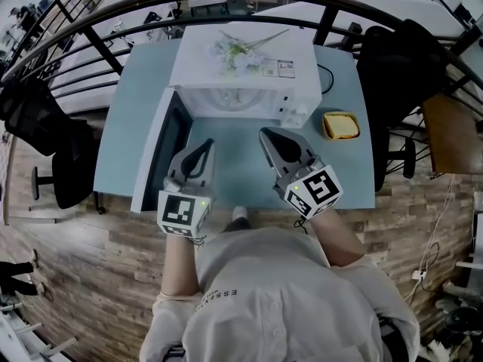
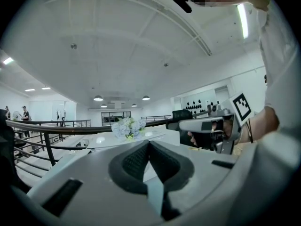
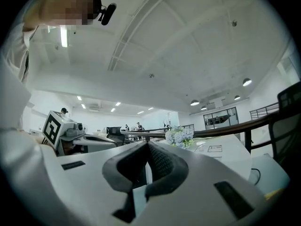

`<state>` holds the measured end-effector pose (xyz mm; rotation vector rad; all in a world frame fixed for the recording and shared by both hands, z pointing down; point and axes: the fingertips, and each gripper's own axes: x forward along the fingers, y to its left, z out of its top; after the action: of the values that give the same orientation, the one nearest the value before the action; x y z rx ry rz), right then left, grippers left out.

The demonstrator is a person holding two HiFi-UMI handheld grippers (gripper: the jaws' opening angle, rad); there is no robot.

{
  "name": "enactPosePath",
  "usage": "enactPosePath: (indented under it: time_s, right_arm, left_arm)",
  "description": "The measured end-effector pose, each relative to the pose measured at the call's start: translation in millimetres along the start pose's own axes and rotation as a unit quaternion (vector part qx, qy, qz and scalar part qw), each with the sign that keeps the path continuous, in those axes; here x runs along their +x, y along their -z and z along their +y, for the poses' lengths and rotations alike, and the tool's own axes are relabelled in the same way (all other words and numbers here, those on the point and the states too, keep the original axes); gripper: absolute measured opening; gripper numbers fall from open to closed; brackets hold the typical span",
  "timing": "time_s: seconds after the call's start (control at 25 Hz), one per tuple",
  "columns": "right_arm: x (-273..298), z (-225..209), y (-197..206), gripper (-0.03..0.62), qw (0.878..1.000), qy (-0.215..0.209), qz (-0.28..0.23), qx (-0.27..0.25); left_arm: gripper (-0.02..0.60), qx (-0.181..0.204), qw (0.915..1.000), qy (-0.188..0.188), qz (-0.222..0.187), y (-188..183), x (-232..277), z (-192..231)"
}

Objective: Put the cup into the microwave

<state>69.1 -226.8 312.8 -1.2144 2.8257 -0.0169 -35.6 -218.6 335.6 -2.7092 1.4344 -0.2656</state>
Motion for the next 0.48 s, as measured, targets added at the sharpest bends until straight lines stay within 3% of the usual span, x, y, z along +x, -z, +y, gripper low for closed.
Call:
enactPosePath:
  time_s: [0.48]
  right_arm:
    - [16, -9, 10, 0.015, 1.0, 0.014, 0.002, 0.023]
  left_arm:
    - [0.002, -0.001, 0.9999, 0.008, 0.013, 9, 10, 14]
